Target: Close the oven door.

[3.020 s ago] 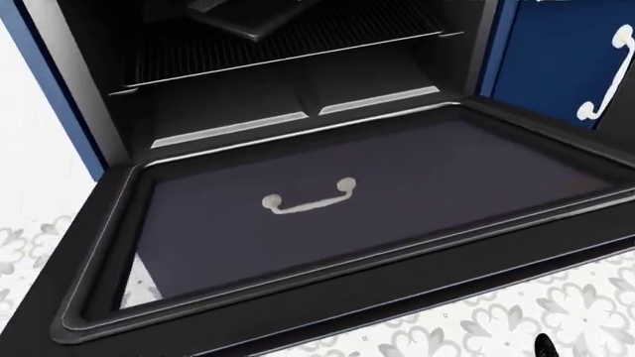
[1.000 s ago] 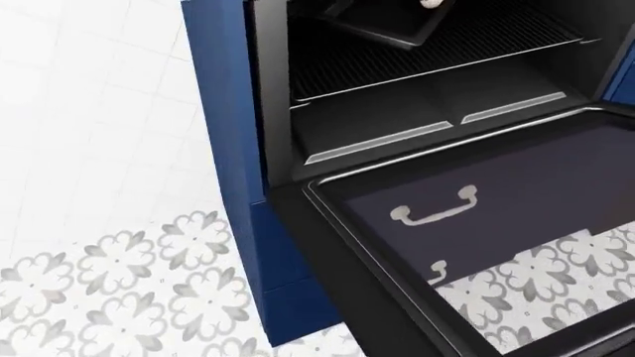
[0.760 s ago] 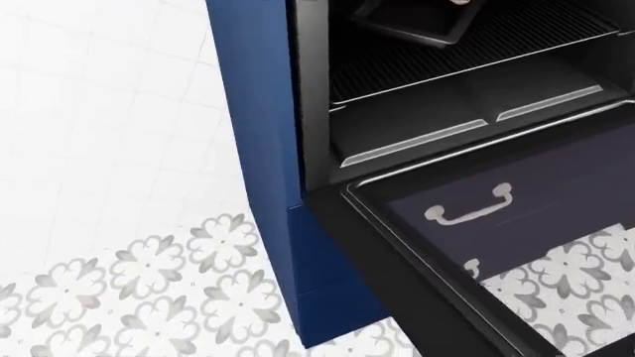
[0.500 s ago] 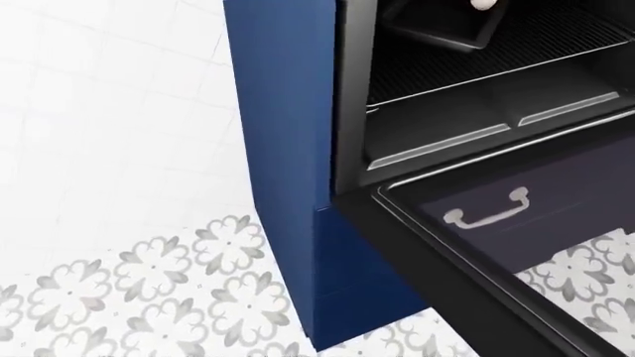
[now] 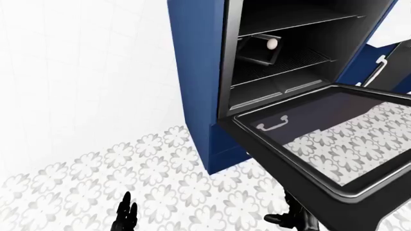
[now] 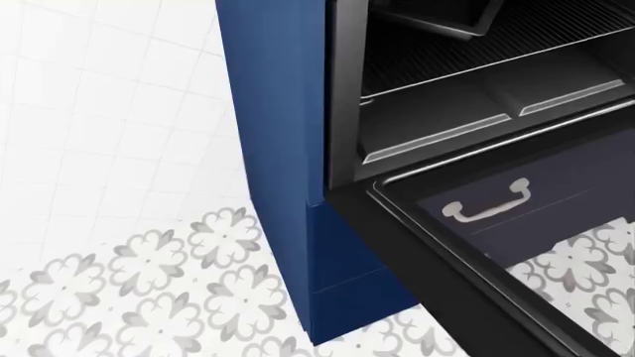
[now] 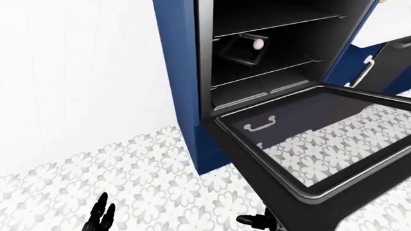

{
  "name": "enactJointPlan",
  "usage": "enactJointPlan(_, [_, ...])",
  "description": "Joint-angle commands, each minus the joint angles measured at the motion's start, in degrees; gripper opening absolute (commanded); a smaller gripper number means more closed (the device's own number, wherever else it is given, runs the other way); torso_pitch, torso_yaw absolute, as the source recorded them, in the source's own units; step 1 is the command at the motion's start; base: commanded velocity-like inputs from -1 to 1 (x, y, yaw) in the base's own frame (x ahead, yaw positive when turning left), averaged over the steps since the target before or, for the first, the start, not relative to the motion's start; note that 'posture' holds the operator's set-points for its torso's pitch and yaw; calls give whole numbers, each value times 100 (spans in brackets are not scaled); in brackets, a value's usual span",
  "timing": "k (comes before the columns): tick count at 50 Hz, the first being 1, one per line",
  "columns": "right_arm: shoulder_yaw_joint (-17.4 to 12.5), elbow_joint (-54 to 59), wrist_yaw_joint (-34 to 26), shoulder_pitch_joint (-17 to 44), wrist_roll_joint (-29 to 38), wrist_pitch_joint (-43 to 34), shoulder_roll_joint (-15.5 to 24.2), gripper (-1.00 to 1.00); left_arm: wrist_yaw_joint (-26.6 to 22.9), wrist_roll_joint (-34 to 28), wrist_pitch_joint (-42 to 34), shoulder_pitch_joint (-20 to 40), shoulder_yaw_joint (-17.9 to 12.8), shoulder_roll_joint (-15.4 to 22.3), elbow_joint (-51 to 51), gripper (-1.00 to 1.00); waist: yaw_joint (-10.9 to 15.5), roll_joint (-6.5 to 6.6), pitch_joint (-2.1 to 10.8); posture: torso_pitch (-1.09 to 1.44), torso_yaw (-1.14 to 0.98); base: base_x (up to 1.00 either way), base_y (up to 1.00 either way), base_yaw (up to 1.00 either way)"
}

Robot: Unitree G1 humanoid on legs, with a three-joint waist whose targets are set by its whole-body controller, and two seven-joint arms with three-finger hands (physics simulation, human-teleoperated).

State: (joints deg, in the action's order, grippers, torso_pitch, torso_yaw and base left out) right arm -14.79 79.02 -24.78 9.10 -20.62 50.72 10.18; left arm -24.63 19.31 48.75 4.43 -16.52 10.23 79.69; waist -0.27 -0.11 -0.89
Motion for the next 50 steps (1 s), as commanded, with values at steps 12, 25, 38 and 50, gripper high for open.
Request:
enactJointPlan(12, [-118,-98,362,41,236,371,79,100,-23,0,146,37,-21,56,-93,100,-25,-20,51,0,0,0,0,0])
enactJointPlan(25, [-151,-106,222,62,9,69,91,100,-14,10,147,33,-20,48,-94,100,-28,-33,123,0,0,0,0,-2])
enactJointPlan(38, [-135,-110,163,53,-57,18,82,100,-19,30,138,32,-14,46,-98,100,-33,235,-56,0,0,0,0,-17])
enactJointPlan(50, [-142,-113,113,51,-105,-30,84,100,-31,51,140,32,-14,46,-99,100,-108,-242,-20,0,0,-1,0,-36])
